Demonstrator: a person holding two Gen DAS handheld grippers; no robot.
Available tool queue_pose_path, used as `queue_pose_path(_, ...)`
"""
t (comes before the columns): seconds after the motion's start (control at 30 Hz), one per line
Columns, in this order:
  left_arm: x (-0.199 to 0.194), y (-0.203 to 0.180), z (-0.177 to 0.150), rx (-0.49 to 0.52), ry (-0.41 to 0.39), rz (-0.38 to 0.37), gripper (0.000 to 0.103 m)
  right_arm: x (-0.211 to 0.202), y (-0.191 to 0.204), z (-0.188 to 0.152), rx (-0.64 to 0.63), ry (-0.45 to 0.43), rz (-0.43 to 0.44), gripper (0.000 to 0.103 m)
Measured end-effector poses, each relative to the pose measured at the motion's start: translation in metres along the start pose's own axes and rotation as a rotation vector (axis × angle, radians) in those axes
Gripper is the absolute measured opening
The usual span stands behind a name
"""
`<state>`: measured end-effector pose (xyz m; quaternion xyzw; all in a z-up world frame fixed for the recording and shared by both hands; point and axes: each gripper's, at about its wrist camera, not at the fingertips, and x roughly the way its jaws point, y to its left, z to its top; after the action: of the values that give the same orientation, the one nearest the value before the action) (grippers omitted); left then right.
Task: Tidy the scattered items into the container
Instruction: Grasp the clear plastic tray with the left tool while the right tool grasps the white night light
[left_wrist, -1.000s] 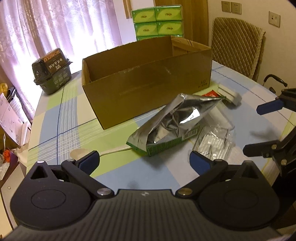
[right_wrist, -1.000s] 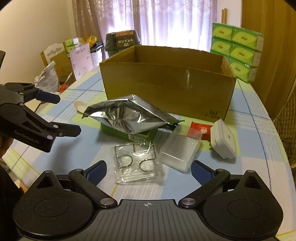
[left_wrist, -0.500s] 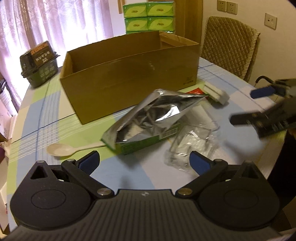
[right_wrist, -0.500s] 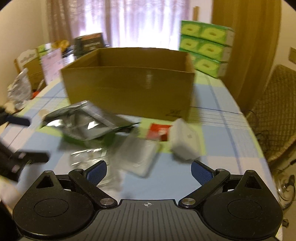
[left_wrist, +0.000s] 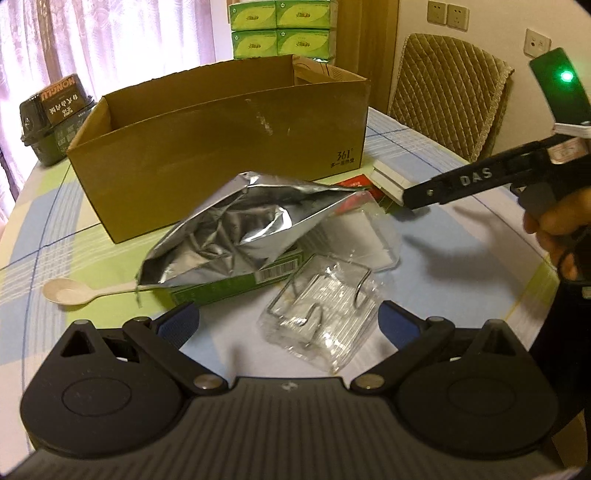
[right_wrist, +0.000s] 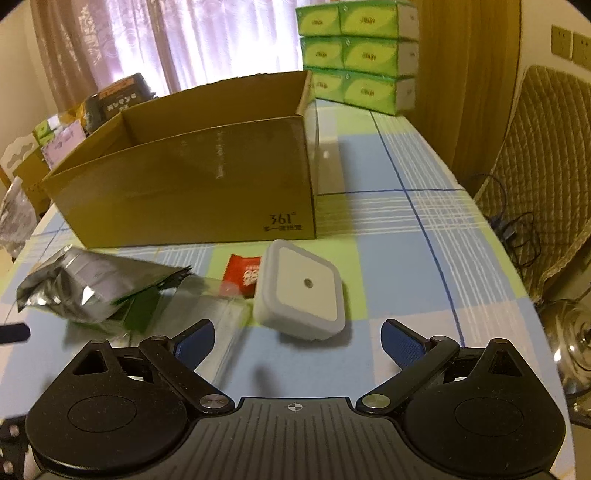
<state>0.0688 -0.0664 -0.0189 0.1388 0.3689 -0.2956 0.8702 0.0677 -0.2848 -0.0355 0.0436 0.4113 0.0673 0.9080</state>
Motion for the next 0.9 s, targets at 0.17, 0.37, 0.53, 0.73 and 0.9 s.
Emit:
queue_pose_path(0.17, 0.010, -0.006, 0.004, -0.060, -0.016, 0.020, 0.101, 0.015, -0.013, 0.010, 0.035, 0.016, 0.050, 0.102)
queue_pose_path(0.37, 0.019, -0.018, 0.005, -0.054, -0.016, 0.022, 0.101, 0.029, -0.023, 0.019, 0.090, 0.035, 0.096, 0.102)
queue_pose_path(0.53, 0.022, -0.018, 0.001, -0.063, -0.015, 0.029, 0.101, 0.039, -0.031, 0.022, 0.147, 0.070, 0.118, 0.074)
queue_pose_path(0.73, 0.024, -0.017, -0.002, -0.091, -0.015, 0.029, 0.101, 0.040, -0.031, 0.021, 0.153, 0.080, 0.117, 0.067)
queue_pose_path(0.9, 0.027, -0.021, -0.002, -0.098, -0.007, 0.023, 0.101, 0.030, -0.027, 0.018, 0.113, 0.068, 0.096, 0.067)
